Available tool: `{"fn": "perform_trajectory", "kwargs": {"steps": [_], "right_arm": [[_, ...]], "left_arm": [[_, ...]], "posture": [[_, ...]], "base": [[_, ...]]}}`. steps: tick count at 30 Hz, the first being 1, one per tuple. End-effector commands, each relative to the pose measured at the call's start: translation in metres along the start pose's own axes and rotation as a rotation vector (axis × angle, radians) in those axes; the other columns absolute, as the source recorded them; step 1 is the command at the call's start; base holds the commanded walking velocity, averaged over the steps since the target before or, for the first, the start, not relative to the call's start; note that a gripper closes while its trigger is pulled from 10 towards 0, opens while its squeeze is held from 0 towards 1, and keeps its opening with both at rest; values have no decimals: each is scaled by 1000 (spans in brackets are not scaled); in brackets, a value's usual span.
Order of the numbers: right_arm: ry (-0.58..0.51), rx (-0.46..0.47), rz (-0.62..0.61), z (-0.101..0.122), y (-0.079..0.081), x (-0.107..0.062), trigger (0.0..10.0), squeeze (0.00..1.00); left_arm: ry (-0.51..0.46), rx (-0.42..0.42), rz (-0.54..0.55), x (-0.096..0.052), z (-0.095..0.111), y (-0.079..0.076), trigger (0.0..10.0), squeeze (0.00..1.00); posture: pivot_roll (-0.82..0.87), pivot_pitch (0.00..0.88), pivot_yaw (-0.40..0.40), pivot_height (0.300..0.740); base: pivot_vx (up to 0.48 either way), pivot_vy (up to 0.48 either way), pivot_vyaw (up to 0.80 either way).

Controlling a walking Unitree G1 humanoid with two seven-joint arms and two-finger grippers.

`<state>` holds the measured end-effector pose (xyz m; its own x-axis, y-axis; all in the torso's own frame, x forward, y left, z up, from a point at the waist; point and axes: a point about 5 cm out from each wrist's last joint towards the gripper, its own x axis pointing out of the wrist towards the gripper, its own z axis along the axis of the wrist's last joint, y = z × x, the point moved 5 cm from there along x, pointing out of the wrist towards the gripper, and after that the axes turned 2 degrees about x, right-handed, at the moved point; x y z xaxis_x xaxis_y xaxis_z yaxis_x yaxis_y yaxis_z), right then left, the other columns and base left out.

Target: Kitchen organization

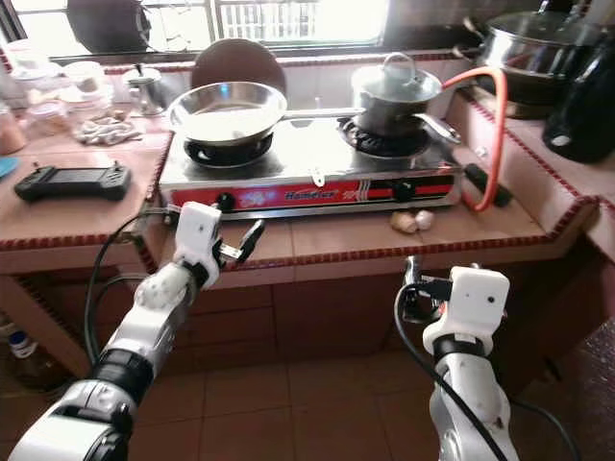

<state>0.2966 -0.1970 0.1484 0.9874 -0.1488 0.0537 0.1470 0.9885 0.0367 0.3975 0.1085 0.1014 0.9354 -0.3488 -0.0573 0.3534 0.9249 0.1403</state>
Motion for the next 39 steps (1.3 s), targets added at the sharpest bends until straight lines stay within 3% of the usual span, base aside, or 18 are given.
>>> {"fn": "perform_trajectory", "kwargs": {"steps": [1,8,19,29,32,37,39], "right_arm": [[13,-2,34,-2,8,1,10000,0],[12,3,64,0,15,4,10000,0],[6,12,67,1,20,5,10000,0],[9,21,64,1,22,4,10000,0],[3,36,70,2,24,3,10000,0],[13,26,84,1,27,1,10000,0],[31,35,75,-2,26,1,10000,0]], "left_arm": [[-5,24,-7,-2,2,3,10000,0],[-9,-4,35,2,9,13,10000,0],[-5,14,10,10,15,6,10000,0],[3,13,12,8,12,4,10000,0],[6,-35,22,9,13,5,10000,0],[-15,2,56,5,15,13,10000,0],[-11,-27,62,3,13,14,10000,0]], "posture": [[69,0,-16,740],[59,0,-24,740],[50,0,-12,740],[52,0,-8,740],[52,0,-10,740],[56,0,-17,740],[57,0,-17,740]], "base": [[0,0,-781],[0,0,-775],[0,0,-775],[0,0,-774],[0,0,-775],[0,0,-158],[0,0,-784]]}}
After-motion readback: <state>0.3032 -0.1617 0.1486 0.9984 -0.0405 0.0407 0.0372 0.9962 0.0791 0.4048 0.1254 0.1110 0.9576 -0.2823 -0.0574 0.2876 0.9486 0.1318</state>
